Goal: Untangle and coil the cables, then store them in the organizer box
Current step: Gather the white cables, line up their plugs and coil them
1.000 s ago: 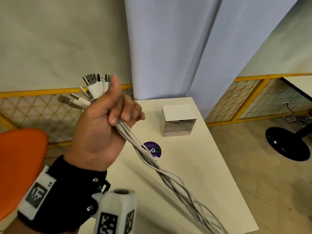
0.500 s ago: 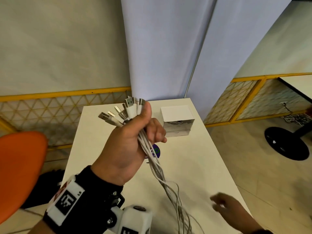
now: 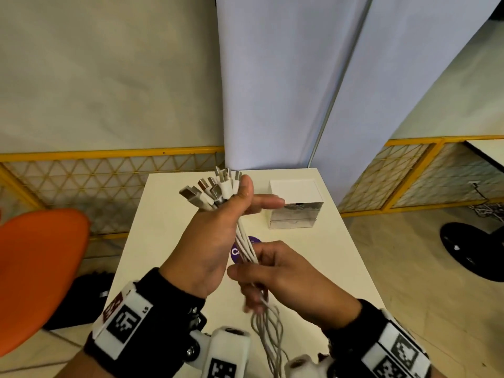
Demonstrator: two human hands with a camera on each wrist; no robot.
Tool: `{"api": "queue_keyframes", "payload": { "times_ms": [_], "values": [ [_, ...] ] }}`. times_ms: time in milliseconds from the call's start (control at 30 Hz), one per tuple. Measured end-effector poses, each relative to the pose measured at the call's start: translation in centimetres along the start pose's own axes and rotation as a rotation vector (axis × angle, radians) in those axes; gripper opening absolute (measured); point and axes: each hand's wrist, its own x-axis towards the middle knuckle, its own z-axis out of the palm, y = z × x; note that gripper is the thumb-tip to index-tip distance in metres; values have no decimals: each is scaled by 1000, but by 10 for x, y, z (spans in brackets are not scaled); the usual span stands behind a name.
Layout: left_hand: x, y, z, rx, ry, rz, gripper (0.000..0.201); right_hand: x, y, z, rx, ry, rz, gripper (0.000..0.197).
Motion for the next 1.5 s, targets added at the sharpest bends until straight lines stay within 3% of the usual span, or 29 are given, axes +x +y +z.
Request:
{"api": "queue_keyframes", "payload": {
  "times_ms": [100, 367, 533, 633, 733, 800, 867, 933, 1000, 1033, 1100, 1300, 1500],
  "values": [
    [7, 2, -13, -59, 96, -2, 58, 1, 6, 1, -50, 44, 127, 44],
    [13, -4, -13, -226, 167, -206, 66, -7, -15, -23, -226, 97, 233, 47],
    [9, -17, -17, -255, 3, -384, 85, -14, -45, -52, -348, 6, 273, 53],
    [-3, -18, -27, 4, -227, -424, 86, -17, -67, -75, -391, -29, 296, 47],
    [-12, 1, -39, 227, -449, -337, 64, -18, -89, -93, -415, -77, 314, 43],
    [-10, 18, -40, 270, -381, -116, 49, -17, -101, -99, -419, -103, 329, 44],
    [0, 31, -33, 346, -223, 189, 41, -15, -114, -102, -429, -127, 346, 46],
    [15, 35, -24, 496, -176, 373, 50, -12, -126, -101, -435, -152, 357, 46],
    [29, 35, -14, 615, -272, 367, 64, -9, -135, -99, -415, -174, 359, 47],
    [35, 33, -8, 621, -338, 335, 59, -8, -139, -98, -405, -177, 355, 46],
    [41, 30, 6, 575, -408, 291, 29, -9, -145, -96, -394, -177, 336, 45],
    [41, 17, 27, 224, -365, 161, 46, -4, -144, -95, -135, 65, 245, 48],
    [43, 23, 35, 228, -403, 178, 44, 2, -144, -93, 15, 236, 201, 53]
  ]
}}
